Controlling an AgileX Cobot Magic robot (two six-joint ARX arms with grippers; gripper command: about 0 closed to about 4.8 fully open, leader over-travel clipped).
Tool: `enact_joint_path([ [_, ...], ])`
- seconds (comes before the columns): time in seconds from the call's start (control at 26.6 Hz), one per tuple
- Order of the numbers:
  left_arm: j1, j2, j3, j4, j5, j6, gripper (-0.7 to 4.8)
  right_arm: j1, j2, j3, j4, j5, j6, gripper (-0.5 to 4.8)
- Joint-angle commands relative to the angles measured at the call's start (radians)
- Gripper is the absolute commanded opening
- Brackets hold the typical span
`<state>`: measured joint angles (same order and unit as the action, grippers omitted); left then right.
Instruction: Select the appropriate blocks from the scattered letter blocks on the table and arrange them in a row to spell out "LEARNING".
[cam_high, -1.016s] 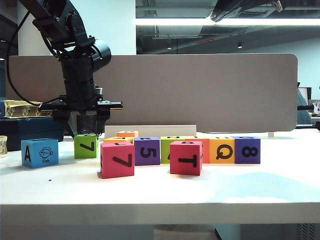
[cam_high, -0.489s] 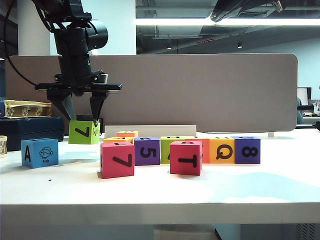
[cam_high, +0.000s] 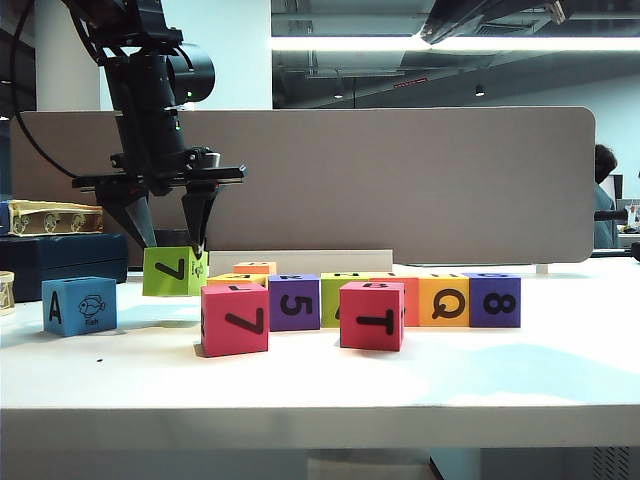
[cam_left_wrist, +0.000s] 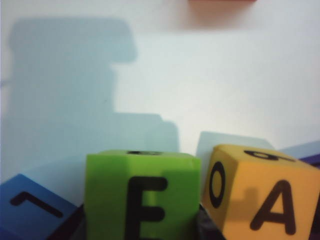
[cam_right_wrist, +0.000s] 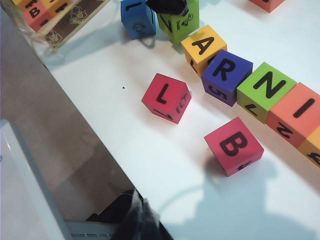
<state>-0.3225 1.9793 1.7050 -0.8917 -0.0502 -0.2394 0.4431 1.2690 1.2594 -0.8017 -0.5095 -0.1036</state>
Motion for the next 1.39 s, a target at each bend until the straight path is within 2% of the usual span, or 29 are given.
enact_joint_path([
  [0.04, -0.001, 0.008, 0.001, -0.028, 0.014, 0.004, 2.37, 0.001, -0.003, 0.004, 0.013, -0.006, -0.002, -0.01],
  [0.83, -0.001, 0.044, 0.000, -0.012, 0.029, 0.005, 2.50, 0.001, -0.003, 0.004, 0.012, -0.006, -0.002, -0.01],
  [0.98, -0.001, 0.044, 0.000, -0.012, 0.029, 0.005, 3.20, 0.001, -0.003, 0.004, 0.012, -0.006, -0.001, -0.01],
  [1.28, -0.001, 0.044, 0.000, -0.012, 0.040, 0.005, 3.24, 0.001, -0.003, 0.004, 0.012, -0.006, -0.002, -0.01],
  [1.39, -0.001, 0.041, 0.003, -0.012, 0.039, 0.030, 3.46, 0.001, -0.003, 0.004, 0.012, -0.006, -0.002, -0.01],
])
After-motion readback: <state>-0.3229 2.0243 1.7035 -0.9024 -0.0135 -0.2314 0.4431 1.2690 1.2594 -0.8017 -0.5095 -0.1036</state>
